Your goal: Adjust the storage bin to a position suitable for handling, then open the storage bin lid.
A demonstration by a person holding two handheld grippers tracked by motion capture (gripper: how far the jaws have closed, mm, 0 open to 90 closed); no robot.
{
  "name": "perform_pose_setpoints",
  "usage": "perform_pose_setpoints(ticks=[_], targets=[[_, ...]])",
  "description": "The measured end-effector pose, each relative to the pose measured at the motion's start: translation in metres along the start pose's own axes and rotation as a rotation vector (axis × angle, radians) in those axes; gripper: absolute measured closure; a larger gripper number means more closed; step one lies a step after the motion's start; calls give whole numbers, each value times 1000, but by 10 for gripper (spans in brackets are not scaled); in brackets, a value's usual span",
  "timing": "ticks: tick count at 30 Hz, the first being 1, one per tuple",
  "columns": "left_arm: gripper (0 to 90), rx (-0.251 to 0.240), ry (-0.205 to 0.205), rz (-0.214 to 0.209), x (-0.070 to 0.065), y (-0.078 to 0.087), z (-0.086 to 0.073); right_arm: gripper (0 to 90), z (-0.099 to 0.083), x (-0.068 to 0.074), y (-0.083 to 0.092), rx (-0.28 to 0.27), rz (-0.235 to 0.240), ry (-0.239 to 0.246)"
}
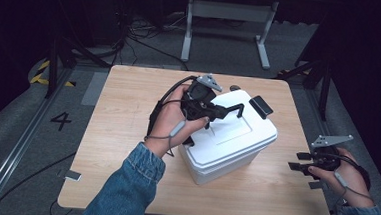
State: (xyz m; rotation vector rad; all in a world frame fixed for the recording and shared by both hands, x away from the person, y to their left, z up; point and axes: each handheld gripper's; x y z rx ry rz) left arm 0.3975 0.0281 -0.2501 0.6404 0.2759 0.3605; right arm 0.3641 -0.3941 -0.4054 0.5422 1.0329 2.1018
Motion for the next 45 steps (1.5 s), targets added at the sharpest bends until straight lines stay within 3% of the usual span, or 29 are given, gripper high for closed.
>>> perform_pose_setpoints(ticks=[8,21,36,42,45], targets=[[844,-25,37,41,8,21,-10,427,-1,-1,0,1,-6,-8],[844,-50,109,159,31,57,-40,425,12,-2,-8,-2,6,25],[844,-101,187,263,51,95,-71,425,20,1,-16,10,21,46],[844,-109,239,325,59,109,-87,425,24,0,-19,10,26,56],[843,-115,271,381,63,117,-96,425,27,-1,-20,8,28,56]])
Point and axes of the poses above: each handheld gripper's, and its own axes: y roughly backward along the jaws, z roughly out of its top, x roughly to its left, and after that the axes turned 2 degrees about -z, right-handed
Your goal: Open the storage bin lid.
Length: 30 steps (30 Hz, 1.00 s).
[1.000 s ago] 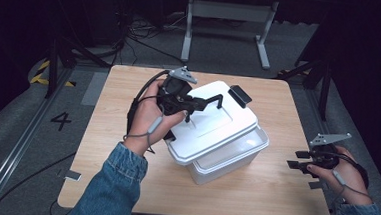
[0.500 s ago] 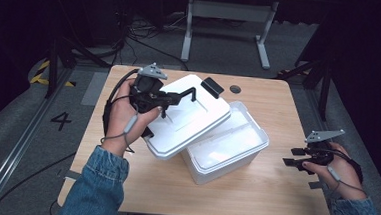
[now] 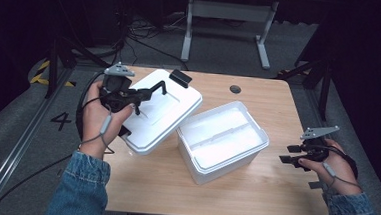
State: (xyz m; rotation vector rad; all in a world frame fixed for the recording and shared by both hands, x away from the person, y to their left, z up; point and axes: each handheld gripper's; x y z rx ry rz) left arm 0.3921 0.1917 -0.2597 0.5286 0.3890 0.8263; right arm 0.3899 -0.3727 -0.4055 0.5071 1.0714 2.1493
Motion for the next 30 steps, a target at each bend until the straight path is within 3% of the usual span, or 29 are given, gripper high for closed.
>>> perform_pose_setpoints(ticks=[15,22,30], targets=[[843,-8,98,88,39,5,-32,425,6,-2,-6,7,-2,6],[844,-3,138,99,56,-5,-48,425,4,-2,-7,12,-4,6],[844,-4,182,123,66,-18,-65,424,3,0,-7,18,-7,4]])
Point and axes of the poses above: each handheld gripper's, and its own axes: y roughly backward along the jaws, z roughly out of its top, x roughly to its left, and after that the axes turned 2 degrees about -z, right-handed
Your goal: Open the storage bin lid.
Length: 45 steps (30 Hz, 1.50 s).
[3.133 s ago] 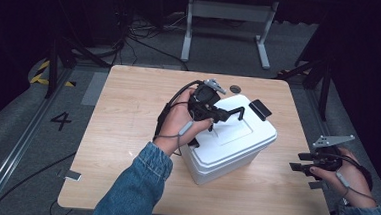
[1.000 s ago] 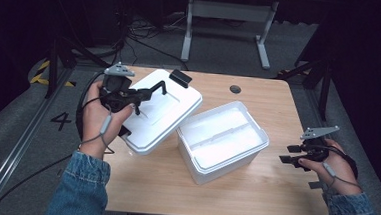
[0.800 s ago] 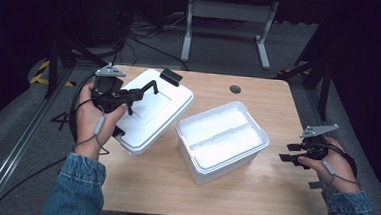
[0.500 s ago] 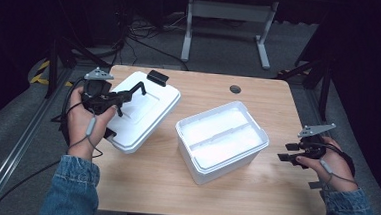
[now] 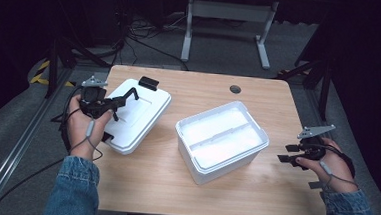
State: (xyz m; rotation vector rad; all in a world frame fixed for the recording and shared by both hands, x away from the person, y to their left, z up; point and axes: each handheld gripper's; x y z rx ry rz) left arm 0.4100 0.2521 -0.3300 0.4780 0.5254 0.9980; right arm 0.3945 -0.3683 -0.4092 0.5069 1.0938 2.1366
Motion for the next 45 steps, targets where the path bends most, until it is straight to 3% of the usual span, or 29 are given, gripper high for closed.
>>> perform_pose_setpoints(ticks=[12,17,31,45], targets=[[844,36,24,12,11,-25,-19,424,-2,-1,0,3,-1,-3],[844,52,11,33,11,-32,-26,422,-2,0,-1,4,2,-3],[843,72,24,16,14,-56,-46,420,-2,0,-4,9,7,0],[843,98,48,4,19,-67,-59,418,-2,0,-4,11,10,-1]])
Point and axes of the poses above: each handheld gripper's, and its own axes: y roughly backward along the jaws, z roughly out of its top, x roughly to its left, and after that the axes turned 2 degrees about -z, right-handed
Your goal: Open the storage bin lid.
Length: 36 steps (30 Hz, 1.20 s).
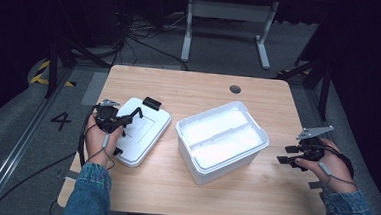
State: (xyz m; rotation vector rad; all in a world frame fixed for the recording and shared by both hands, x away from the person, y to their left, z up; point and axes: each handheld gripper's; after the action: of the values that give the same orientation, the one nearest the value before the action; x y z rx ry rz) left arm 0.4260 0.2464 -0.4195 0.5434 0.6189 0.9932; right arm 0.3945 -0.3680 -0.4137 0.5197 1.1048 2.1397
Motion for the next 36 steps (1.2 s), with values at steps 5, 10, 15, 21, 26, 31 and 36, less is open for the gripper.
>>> perform_pose_setpoints(ticks=[5,10,15,21,26,31,36], targets=[[842,30,-8,2,1,-3,-3,417,0,0,0,1,-1,0],[839,49,6,-12,2,-7,-7,416,0,0,-1,1,-1,0],[838,49,14,-17,3,-6,-8,414,0,0,-1,1,-2,-1],[632,15,11,11,2,-3,-7,415,-1,-1,0,1,-3,-8],[472,-25,-12,16,-1,5,-6,411,1,-2,-1,-2,-5,-10],[416,-52,-41,24,-14,29,2,409,4,-3,-2,-8,-4,-5],[399,-66,-81,8,-33,48,7,410,7,-4,0,-16,-2,-4]])
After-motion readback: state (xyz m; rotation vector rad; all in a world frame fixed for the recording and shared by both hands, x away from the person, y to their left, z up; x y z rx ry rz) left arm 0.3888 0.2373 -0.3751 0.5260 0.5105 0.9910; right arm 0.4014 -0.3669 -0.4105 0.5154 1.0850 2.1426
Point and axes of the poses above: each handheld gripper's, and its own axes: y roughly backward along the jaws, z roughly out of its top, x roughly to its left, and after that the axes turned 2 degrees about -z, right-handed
